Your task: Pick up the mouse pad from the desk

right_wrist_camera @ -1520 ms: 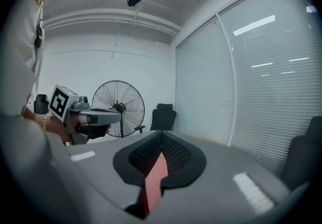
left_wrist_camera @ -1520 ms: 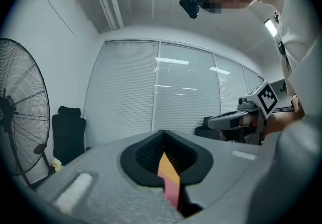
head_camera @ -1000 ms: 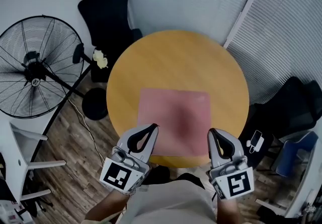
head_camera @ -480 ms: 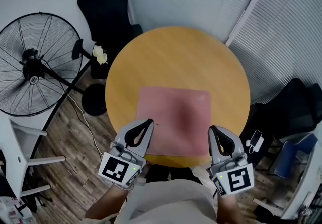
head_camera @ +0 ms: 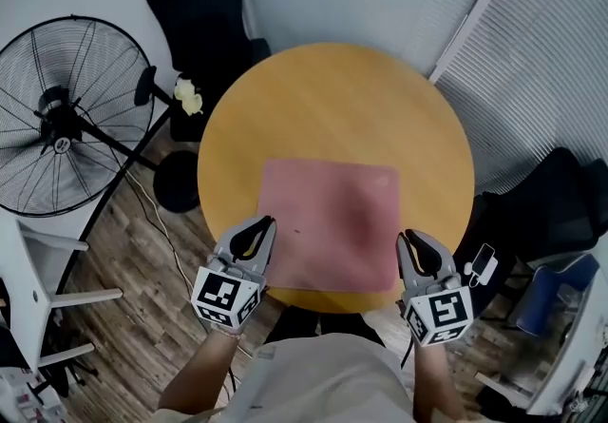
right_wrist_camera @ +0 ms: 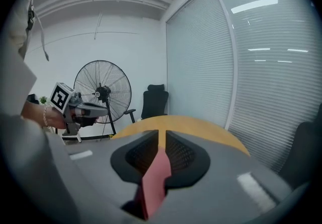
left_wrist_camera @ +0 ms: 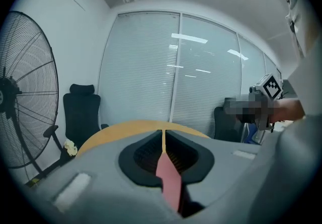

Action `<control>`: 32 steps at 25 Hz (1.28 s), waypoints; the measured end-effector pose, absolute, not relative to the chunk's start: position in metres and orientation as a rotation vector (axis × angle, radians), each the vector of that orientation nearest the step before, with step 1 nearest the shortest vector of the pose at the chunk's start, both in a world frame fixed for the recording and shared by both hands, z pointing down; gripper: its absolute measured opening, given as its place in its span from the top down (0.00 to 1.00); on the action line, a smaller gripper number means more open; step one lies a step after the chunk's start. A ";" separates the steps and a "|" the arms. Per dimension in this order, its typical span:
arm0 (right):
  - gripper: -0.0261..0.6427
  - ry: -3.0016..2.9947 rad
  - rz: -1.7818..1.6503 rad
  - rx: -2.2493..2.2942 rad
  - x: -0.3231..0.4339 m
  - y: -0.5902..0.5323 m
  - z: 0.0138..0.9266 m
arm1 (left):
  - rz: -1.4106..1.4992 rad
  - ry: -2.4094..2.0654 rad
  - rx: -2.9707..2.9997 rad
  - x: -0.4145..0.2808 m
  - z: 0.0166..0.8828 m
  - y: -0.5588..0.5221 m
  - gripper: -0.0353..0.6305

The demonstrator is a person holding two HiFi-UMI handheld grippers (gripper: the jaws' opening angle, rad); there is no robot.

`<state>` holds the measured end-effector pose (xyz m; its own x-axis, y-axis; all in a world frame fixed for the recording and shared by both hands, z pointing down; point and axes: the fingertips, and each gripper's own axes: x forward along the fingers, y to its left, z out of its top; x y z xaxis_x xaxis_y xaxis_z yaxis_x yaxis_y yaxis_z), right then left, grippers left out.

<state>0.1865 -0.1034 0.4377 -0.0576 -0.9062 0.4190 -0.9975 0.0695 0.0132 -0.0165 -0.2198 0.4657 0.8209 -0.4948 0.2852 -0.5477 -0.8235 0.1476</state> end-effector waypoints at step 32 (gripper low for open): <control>0.77 -1.573 1.243 1.723 0.291 -0.033 0.757 | 1.034 -0.742 2.516 -0.049 0.731 -0.199 0.94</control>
<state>0.2909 -0.0325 0.7565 -0.0807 -0.5043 0.8598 -0.9530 -0.2135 -0.2148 -0.0486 -0.1993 0.7310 0.6031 -0.3415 0.7209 -0.5739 -0.8135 0.0947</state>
